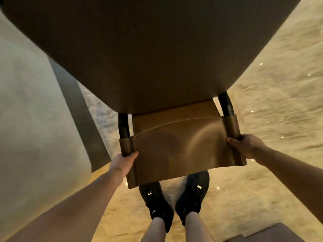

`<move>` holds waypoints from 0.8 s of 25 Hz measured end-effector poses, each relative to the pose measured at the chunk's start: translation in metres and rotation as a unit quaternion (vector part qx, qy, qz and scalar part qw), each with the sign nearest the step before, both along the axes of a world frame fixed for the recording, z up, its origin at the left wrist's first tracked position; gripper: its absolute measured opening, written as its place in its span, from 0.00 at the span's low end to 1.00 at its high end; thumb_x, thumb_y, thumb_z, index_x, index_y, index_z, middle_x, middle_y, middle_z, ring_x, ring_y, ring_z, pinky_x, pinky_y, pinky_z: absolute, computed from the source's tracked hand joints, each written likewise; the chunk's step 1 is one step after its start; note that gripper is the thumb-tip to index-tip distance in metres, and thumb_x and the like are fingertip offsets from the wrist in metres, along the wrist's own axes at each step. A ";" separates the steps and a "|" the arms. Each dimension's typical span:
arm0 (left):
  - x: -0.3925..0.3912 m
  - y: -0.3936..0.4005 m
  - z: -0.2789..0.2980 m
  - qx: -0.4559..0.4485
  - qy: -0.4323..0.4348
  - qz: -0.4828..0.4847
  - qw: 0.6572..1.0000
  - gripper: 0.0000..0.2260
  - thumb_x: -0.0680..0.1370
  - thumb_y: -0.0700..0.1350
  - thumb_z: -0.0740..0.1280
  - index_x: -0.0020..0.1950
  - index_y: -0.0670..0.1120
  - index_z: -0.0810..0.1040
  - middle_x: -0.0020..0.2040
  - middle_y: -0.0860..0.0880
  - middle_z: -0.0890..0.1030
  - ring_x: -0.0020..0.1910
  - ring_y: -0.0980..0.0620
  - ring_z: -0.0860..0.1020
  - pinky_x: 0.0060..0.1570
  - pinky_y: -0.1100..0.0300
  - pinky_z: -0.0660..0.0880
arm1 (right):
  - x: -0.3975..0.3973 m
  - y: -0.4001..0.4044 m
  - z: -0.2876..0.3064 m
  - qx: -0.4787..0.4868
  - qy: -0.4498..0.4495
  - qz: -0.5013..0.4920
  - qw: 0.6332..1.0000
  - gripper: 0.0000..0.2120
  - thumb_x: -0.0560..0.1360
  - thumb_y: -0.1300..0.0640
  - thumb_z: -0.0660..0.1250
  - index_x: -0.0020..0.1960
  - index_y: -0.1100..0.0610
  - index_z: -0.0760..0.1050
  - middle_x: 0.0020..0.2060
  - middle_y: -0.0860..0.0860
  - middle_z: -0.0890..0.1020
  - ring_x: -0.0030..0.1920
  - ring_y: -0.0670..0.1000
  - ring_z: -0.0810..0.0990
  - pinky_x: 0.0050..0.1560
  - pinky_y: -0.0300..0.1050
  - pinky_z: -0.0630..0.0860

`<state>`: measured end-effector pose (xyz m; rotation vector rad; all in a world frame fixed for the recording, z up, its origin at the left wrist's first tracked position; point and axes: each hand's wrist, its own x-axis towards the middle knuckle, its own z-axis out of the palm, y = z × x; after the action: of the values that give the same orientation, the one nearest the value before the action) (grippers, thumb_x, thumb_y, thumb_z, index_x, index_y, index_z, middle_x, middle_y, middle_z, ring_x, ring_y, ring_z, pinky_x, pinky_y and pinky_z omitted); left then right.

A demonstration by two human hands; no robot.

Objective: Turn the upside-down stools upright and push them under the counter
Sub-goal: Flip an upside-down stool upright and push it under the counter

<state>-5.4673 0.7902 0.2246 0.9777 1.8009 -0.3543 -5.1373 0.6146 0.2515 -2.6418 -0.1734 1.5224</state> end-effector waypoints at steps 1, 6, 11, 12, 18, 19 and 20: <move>0.003 0.001 0.029 -0.008 0.003 -0.009 1.000 0.18 0.78 0.52 0.70 0.65 0.45 0.78 0.55 0.47 0.80 0.61 0.43 0.77 0.64 0.48 0.72 | 0.004 0.002 0.029 -0.010 -0.009 0.012 1.000 0.23 0.79 0.44 0.64 0.61 0.63 0.77 0.51 0.60 0.82 0.51 0.61 0.80 0.55 0.57 0.78; 0.024 0.013 0.148 -0.004 -0.005 -0.020 1.000 0.20 0.76 0.51 0.73 0.66 0.45 0.77 0.52 0.50 0.76 0.65 0.42 0.75 0.66 0.48 0.69 | 0.025 0.016 0.144 -0.021 -0.051 0.031 0.998 0.23 0.80 0.42 0.61 0.58 0.63 0.76 0.45 0.59 0.81 0.44 0.60 0.80 0.38 0.47 0.74; 0.032 0.036 0.268 -0.013 -0.027 -0.011 0.999 0.21 0.74 0.53 0.74 0.62 0.45 0.75 0.47 0.47 0.78 0.51 0.45 0.77 0.57 0.50 0.72 | 0.039 0.044 0.270 -0.014 -0.051 0.016 0.998 0.22 0.80 0.43 0.62 0.55 0.64 0.73 0.38 0.59 0.77 0.35 0.58 0.77 0.26 0.45 0.72; 0.034 0.042 0.290 -0.008 -0.023 -0.015 1.000 0.21 0.74 0.54 0.74 0.61 0.44 0.74 0.46 0.47 0.78 0.47 0.46 0.77 0.54 0.52 0.72 | 0.040 0.051 0.293 -0.014 -0.054 0.022 0.998 0.22 0.80 0.43 0.62 0.54 0.64 0.72 0.37 0.59 0.76 0.34 0.58 0.76 0.26 0.45 0.71; 0.069 0.109 0.412 -0.038 -0.012 -0.046 0.998 0.23 0.76 0.54 0.72 0.63 0.41 0.73 0.47 0.43 0.82 0.42 0.45 0.81 0.39 0.54 0.75 | 0.073 0.114 0.408 0.008 -0.042 0.047 0.998 0.21 0.82 0.44 0.59 0.53 0.64 0.72 0.36 0.59 0.75 0.33 0.56 0.74 0.28 0.44 0.70; 0.078 0.121 0.435 -0.039 -0.013 -0.047 0.998 0.22 0.77 0.54 0.72 0.62 0.41 0.74 0.47 0.42 0.82 0.40 0.45 0.82 0.34 0.55 0.75 | 0.082 0.128 0.429 0.014 -0.043 0.048 0.998 0.20 0.82 0.44 0.59 0.49 0.63 0.72 0.34 0.59 0.75 0.31 0.55 0.74 0.27 0.43 0.70; 0.087 0.132 0.457 -0.034 -0.013 -0.048 0.998 0.20 0.77 0.53 0.71 0.61 0.41 0.75 0.45 0.42 0.82 0.38 0.46 0.81 0.31 0.57 0.74 | 0.091 0.143 0.451 0.018 -0.051 0.054 0.997 0.20 0.82 0.44 0.59 0.45 0.62 0.70 0.33 0.58 0.74 0.29 0.54 0.73 0.26 0.41 0.69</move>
<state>-5.3804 0.9226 0.6819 1.0183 1.7106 -0.4578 -5.0462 0.7580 0.7020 -2.7247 -0.3527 1.4001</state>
